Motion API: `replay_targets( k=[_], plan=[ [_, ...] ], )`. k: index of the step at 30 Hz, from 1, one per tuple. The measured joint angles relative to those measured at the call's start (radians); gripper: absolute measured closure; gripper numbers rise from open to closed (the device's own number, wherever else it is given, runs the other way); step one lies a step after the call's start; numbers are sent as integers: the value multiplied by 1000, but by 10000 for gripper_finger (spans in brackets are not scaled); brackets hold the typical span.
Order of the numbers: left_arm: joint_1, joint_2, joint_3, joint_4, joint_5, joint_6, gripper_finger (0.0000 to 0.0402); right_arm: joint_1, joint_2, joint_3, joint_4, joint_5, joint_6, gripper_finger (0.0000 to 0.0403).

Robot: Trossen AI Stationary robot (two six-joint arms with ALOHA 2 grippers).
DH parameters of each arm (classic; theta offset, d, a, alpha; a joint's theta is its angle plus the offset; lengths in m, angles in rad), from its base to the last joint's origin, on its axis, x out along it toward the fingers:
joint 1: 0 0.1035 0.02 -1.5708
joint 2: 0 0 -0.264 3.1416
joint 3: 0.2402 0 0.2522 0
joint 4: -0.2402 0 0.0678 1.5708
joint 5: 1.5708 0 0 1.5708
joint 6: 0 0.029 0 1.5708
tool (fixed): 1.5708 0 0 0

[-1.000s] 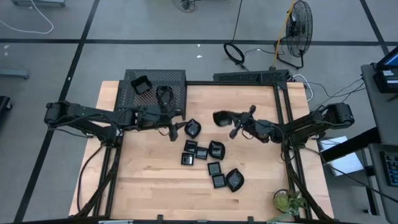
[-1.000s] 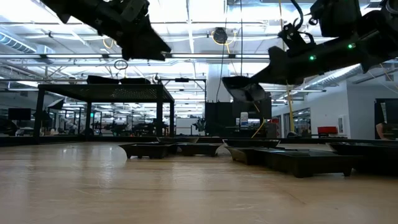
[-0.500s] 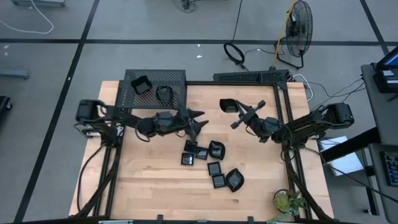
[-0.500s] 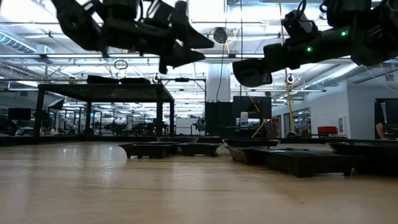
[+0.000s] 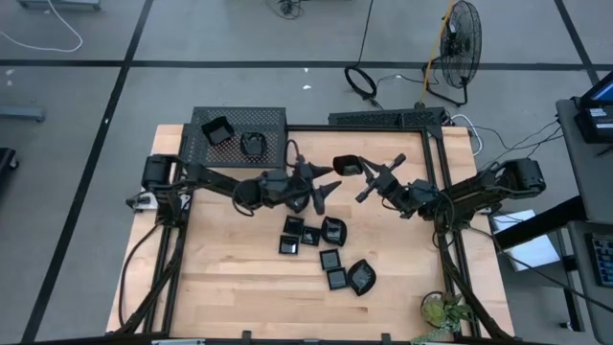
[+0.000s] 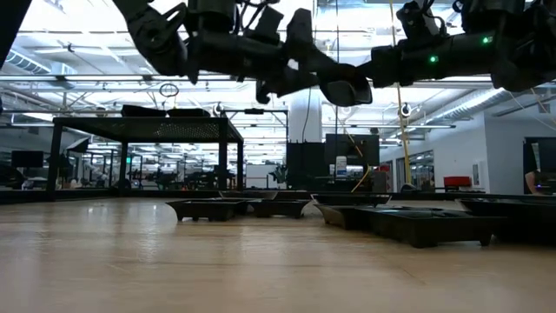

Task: Pick & Place Mini shaped plates
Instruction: Stack the leaf shaped plate on top of the leaf shaped plate on the shelf

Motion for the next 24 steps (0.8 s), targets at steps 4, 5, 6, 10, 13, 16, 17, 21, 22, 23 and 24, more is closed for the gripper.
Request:
replay_targets(
  k=[4,5,6,10,13,16,17,21,22,23,24],
  plan=[
    [0,-6,3,-10,-38,34,169,5,0,0,23,-18,0,403],
    [0,-7,3,-12,-43,34,170,9,0,0,29,-18,-1,403],
    [2,-7,3,-13,-44,35,169,11,0,0,30,-18,-4,403],
    [4,-7,3,-25,-45,34,169,30,0,0,49,-35,-5,403],
    [4,-8,3,-30,-45,34,169,42,0,0,60,-68,-5,403],
    [3,-8,3,-30,-45,33,169,49,0,0,67,-68,-6,403],
    [4,-8,3,-31,-45,33,169,49,0,0,66,-67,-6,403],
    [3,-8,2,-43,-45,37,170,48,0,0,63,-67,-6,403],
    [3,-8,2,-44,-45,42,170,48,0,0,62,-67,-6,403],
    [3,-8,2,-44,-45,53,170,48,0,0,60,-67,-6,403],
    [2,-8,2,-44,-45,66,170,48,0,0,59,-67,-6,403]
  ],
)
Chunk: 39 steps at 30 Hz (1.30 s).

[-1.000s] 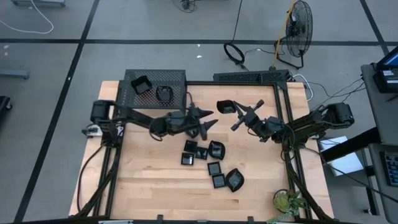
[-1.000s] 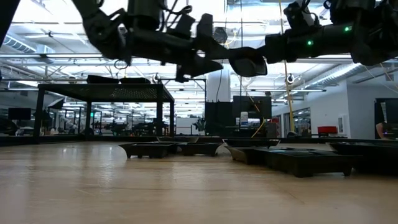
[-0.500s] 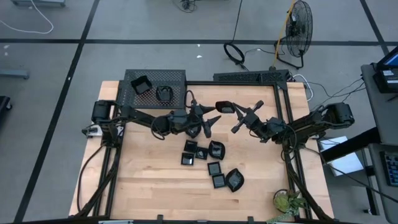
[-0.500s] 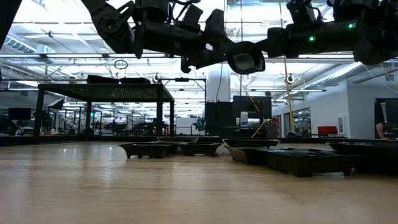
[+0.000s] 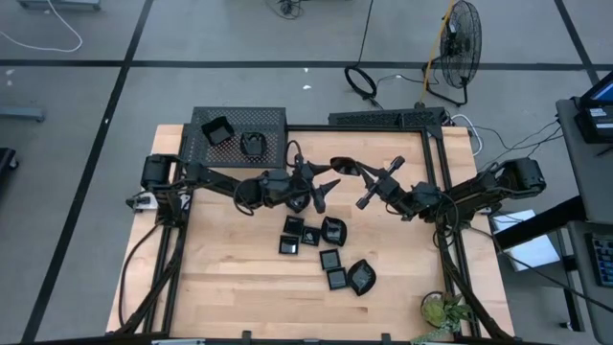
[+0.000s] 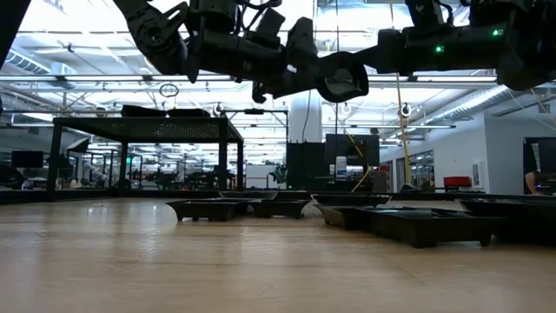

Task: Pick & Place Mini shaped plates
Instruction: Stack the leaf shaped plate on top of the leaf shaped plate on the shelf

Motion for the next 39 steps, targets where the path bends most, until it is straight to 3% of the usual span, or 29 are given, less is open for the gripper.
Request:
replay_targets(
  k=[9,20,39],
  plan=[
    [-14,0,0,0,-70,87,170,-1,0,0,-9,3,0,403],
    [-64,-49,0,-10,-233,208,170,-1,0,0,-11,5,3,403],
    [-37,-58,0,-101,-198,-43,170,-1,0,0,-1,-3,16,403]
  ],
)
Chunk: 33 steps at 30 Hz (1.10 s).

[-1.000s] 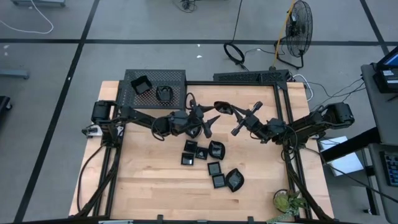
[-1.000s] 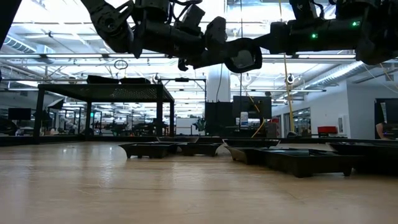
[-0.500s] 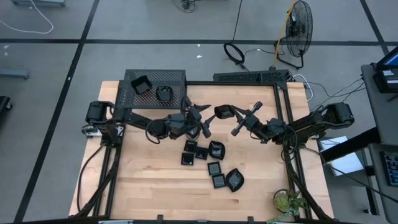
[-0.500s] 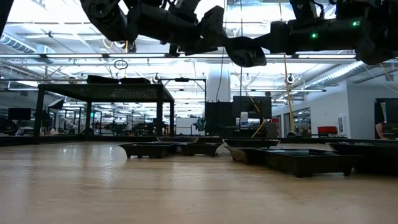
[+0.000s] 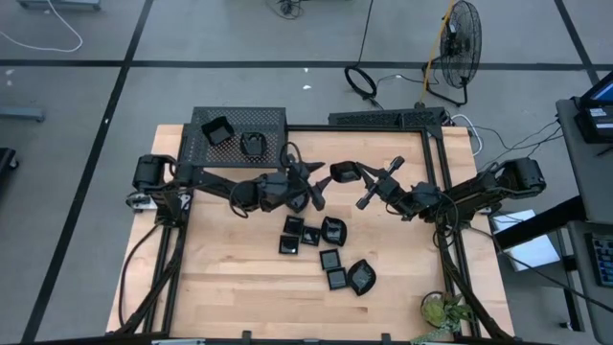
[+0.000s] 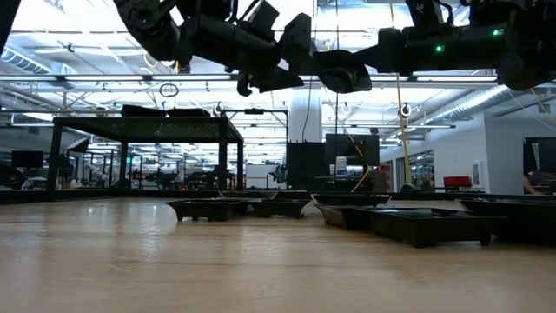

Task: Pick & Place Mini shaped plates
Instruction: Stack the leaf shaped plate on top of the leaf shaped plate on the shelf

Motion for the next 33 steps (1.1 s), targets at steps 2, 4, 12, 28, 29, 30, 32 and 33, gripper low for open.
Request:
replay_targets(
  k=[2,4,12,28,29,30,32,33],
  plan=[
    [7,0,0,1,28,-31,170,0,0,0,0,0,5,403],
    [18,0,0,1,78,-64,170,0,0,0,0,-1,5,403],
    [43,0,0,3,148,-151,170,0,0,0,0,-1,12,403],
    [46,1,0,-1,158,-177,279,0,0,0,0,-2,12,403],
    [46,2,0,-1,159,-176,297,0,0,0,0,-2,12,403],
    [46,2,0,-1,159,-177,316,0,0,0,0,-2,12,403],
    [46,2,0,-1,158,-176,351,0,0,0,-1,-2,12,403],
    [46,2,0,1,159,-176,367,0,0,0,-2,-9,12,403]
  ],
)
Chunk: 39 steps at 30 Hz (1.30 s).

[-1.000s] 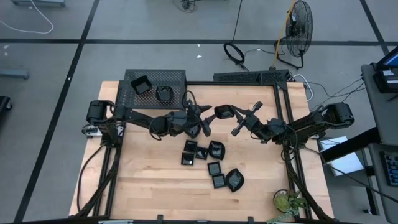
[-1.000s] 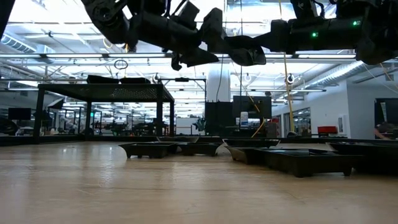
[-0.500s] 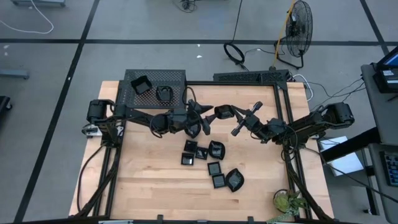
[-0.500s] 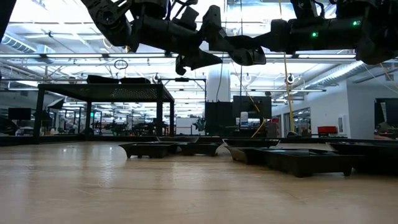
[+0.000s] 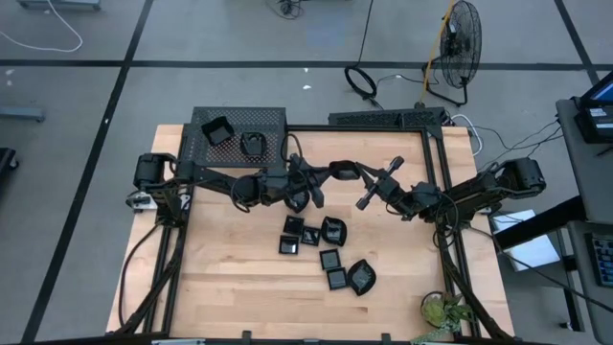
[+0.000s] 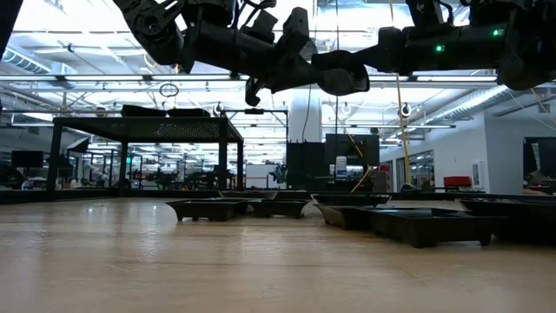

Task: Pick & Place Mini shaped plates
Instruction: Stack the leaf shaped plate on top of the leaf shaped plate on the shelf

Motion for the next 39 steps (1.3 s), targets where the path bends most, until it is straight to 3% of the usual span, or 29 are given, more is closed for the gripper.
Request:
replay_targets(
  k=[2,6,11,18,23,27,35,39],
  plan=[
    [0,0,-1,4,-8,0,391,0,-1,0,-2,-37,3,403],
    [2,1,-2,32,-13,10,391,0,-1,0,-1,-147,28,402],
    [2,1,-2,39,-12,62,396,0,-2,0,-24,-204,20,394],
    [1,-35,-2,9,-8,104,397,1,-1,0,-50,-209,26,309],
    [-3,-154,0,-159,2,173,398,29,-5,0,-51,-196,47,233],
    [-14,-293,0,-360,-49,236,399,56,-10,-1,-40,-196,12,197],
    [-7,-575,0,-747,-140,167,398,59,-10,-1,-29,-196,30,189],
    [42,-695,0,-1001,-160,-19,399,59,-10,-1,-29,-196,35,194]
  ],
)
